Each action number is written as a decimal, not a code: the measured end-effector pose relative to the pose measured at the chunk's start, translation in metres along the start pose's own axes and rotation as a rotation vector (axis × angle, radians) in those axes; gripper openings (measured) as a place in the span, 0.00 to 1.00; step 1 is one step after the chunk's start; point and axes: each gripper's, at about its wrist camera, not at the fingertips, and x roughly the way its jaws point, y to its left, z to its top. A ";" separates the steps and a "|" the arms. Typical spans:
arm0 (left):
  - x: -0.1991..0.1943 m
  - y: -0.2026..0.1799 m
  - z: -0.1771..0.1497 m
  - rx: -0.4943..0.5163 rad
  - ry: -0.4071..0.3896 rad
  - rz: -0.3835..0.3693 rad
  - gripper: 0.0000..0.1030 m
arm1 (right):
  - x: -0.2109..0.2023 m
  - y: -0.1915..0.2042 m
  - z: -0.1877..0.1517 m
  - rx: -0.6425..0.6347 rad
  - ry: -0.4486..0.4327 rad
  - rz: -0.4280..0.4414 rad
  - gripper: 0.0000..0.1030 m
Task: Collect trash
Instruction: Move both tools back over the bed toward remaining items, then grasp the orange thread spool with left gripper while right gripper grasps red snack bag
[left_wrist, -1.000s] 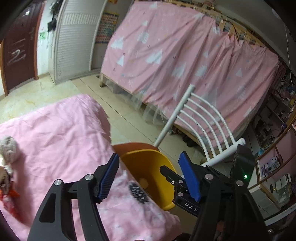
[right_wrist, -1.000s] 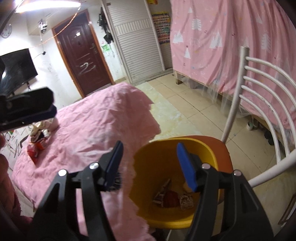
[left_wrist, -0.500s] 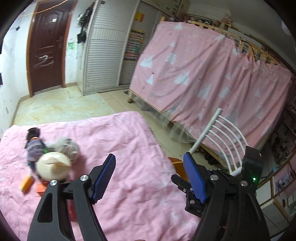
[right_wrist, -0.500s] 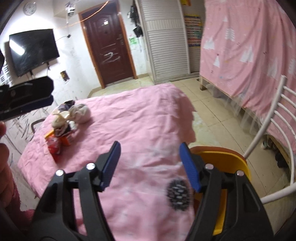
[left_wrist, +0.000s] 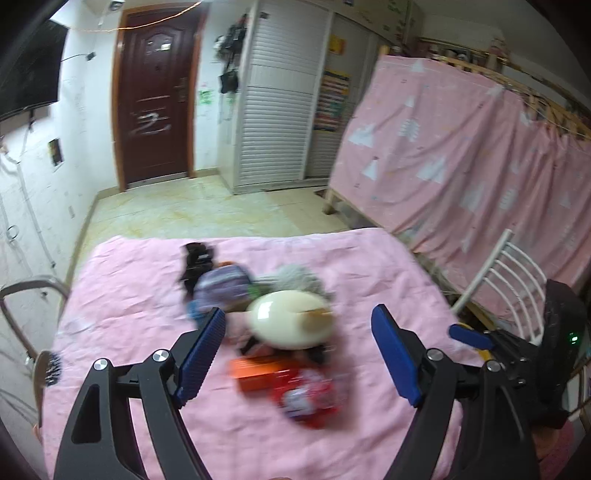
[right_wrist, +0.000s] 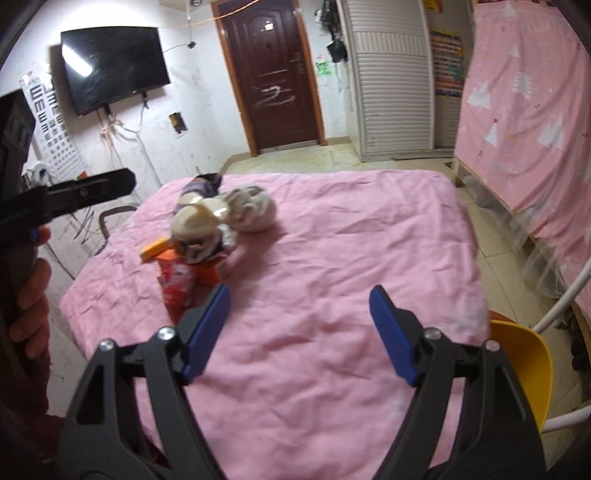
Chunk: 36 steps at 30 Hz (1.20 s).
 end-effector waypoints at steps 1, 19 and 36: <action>0.000 0.008 -0.002 -0.004 0.003 0.012 0.70 | 0.004 0.007 0.001 -0.009 0.005 0.014 0.77; 0.072 0.096 -0.034 0.019 0.153 0.146 0.66 | 0.057 0.085 -0.001 -0.134 0.114 0.130 0.79; 0.097 0.091 -0.042 0.091 0.227 0.132 0.50 | 0.079 0.105 -0.007 -0.193 0.170 0.134 0.44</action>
